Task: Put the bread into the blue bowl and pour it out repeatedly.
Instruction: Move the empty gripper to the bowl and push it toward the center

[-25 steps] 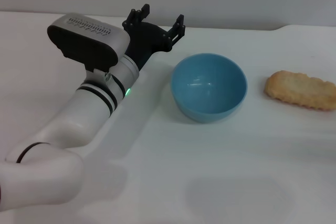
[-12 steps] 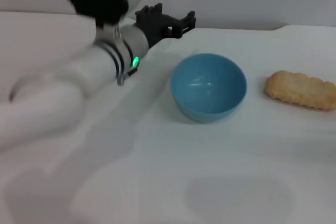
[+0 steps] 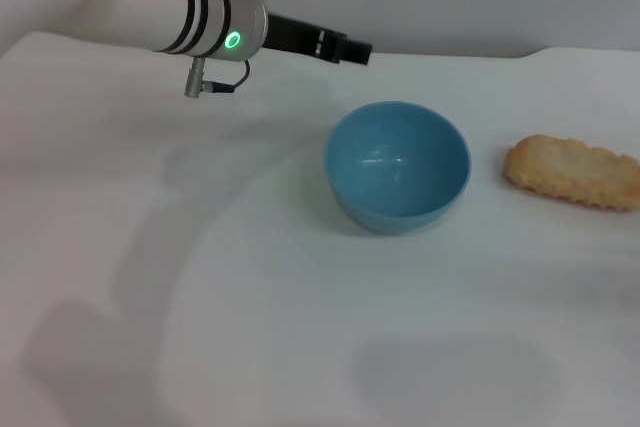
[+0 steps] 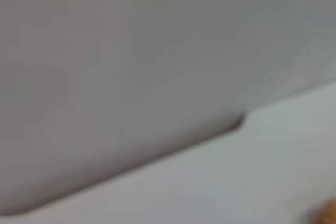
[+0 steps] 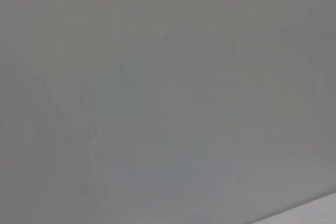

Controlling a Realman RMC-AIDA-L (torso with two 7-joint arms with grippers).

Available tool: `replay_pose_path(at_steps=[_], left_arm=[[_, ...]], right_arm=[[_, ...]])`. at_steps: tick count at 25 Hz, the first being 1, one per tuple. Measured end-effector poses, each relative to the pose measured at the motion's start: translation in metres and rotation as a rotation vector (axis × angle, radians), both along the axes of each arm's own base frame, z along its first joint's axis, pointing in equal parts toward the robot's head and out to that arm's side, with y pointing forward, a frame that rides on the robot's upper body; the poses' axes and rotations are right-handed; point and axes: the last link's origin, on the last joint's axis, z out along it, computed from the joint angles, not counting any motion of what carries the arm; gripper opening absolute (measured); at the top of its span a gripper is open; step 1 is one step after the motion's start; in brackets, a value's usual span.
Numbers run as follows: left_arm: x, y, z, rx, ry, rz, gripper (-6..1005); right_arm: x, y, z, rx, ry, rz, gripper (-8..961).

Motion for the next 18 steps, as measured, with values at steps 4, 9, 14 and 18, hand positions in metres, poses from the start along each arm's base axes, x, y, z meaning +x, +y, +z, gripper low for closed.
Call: replay_pose_path(at_steps=[4, 9, 14, 18], left_arm=[[0.002, -0.009, -0.011, -0.078, 0.021, -0.003, 813], [-0.005, -0.015, -0.029, -0.134, 0.061, 0.019, 813], [-0.013, -0.015, -0.041, -0.158, 0.087, 0.052, 813], [-0.017, -0.013, -0.044, -0.127, 0.095, 0.045, 813]], right_arm=[[0.001, 0.000, 0.002, 0.002, -0.004, 0.000, 689], [-0.001, 0.002, 0.002, 0.003, -0.005, 0.006, 689], [-0.002, 0.003, 0.002, 0.003, -0.006, 0.008, 688], [-0.001, 0.003, 0.001, -0.002, -0.008, 0.006, 687]])
